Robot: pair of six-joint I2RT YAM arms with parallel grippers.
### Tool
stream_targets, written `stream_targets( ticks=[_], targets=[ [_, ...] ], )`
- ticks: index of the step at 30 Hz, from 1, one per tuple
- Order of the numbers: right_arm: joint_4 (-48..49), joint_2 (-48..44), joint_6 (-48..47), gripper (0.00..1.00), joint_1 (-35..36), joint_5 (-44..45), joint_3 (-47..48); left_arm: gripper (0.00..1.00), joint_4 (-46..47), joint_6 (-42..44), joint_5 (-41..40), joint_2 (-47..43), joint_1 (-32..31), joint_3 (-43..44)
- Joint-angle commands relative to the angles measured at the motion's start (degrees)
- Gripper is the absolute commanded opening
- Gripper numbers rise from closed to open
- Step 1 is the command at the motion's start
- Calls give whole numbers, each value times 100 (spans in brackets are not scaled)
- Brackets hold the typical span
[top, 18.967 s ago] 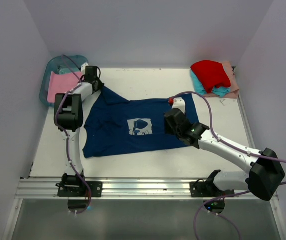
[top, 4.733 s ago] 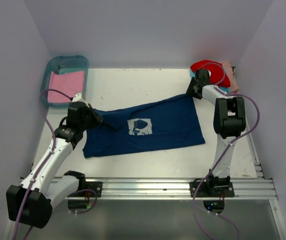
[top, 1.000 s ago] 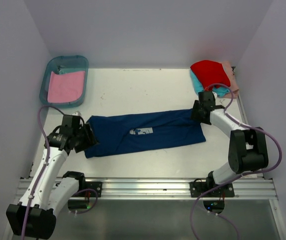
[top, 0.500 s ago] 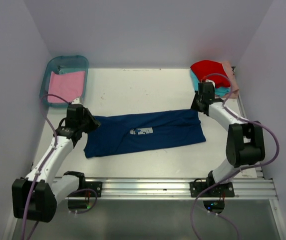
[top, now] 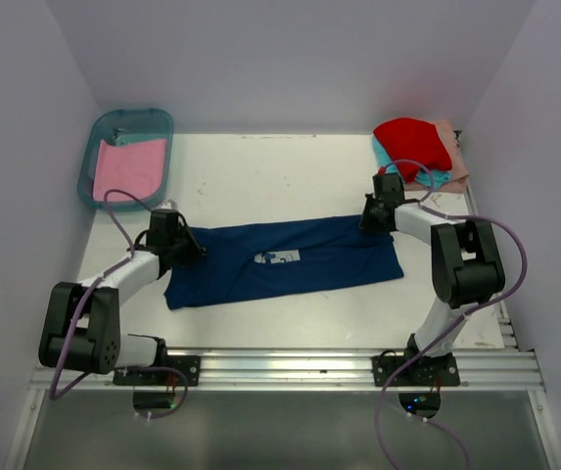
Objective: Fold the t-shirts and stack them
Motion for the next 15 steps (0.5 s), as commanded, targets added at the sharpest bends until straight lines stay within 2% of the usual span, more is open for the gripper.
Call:
stream_targets(
  ticks=[1,7,9,15],
  targets=[
    [-33,-285,49,0,107,28,-158,0,400,-76,34,120,26,-67],
    [-95,-13,49,0,257,125,-325,0,496,-137,-90,735,26,21],
    [-156,101,49,0,318,160,-317,0,813,-173,-90,1043,26,100],
    [-752,75,-118,0,722,643,-246,0,760,-190,-380,2193,70,1136]
  ],
)
